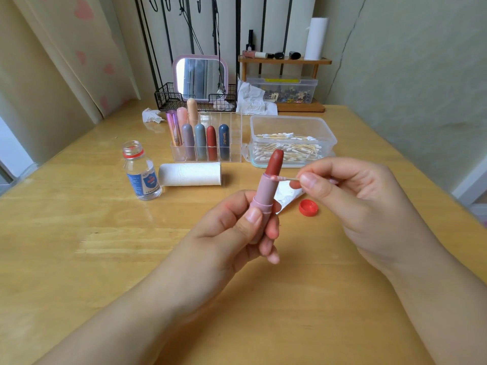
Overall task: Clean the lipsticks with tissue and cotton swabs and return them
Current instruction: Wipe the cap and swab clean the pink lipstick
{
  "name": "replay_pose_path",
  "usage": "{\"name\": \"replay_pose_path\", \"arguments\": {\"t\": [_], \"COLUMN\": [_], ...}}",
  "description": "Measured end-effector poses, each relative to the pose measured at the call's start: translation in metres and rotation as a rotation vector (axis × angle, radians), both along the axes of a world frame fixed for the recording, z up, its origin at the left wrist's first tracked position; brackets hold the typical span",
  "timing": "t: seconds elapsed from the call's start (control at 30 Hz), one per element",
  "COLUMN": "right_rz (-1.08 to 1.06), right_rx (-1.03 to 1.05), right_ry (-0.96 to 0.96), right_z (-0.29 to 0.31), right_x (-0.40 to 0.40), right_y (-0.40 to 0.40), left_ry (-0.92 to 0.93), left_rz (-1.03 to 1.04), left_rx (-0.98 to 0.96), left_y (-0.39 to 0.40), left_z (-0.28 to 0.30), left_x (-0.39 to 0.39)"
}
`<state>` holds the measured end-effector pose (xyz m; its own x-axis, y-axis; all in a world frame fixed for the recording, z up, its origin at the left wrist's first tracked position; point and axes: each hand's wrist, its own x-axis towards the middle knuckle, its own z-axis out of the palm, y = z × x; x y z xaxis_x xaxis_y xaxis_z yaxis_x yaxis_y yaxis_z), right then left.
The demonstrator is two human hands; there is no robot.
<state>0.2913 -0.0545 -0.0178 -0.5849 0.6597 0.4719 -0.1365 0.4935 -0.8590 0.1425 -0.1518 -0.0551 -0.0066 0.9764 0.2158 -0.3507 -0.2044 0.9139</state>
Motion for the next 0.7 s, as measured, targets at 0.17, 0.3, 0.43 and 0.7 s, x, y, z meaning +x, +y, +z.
{"name": "replay_pose_path", "arguments": {"t": [0.17, 0.3, 0.43, 0.7], "right_rz": [-0.006, -0.093, -0.08, -0.038], "right_rx": [-0.1, -0.133, -0.125, 0.03], "right_ry": [0.001, -0.036, 0.017, 0.016], "right_z": [-0.001, -0.004, -0.001, 0.0], "right_x": [0.001, 0.002, 0.001, -0.003], "right_y": [0.004, 0.008, 0.005, -0.006], "left_ry": [-0.096, -0.212, -0.294, -0.302], "left_rz": [-0.058, -0.185, -0.218, -0.166], "left_rx": [0.01, 0.044, 0.014, 0.014], "left_y": [0.0, 0.003, 0.006, 0.005], "left_z": [-0.001, -0.002, -0.004, -0.004], "left_x": [-0.001, -0.005, -0.009, -0.008]}}
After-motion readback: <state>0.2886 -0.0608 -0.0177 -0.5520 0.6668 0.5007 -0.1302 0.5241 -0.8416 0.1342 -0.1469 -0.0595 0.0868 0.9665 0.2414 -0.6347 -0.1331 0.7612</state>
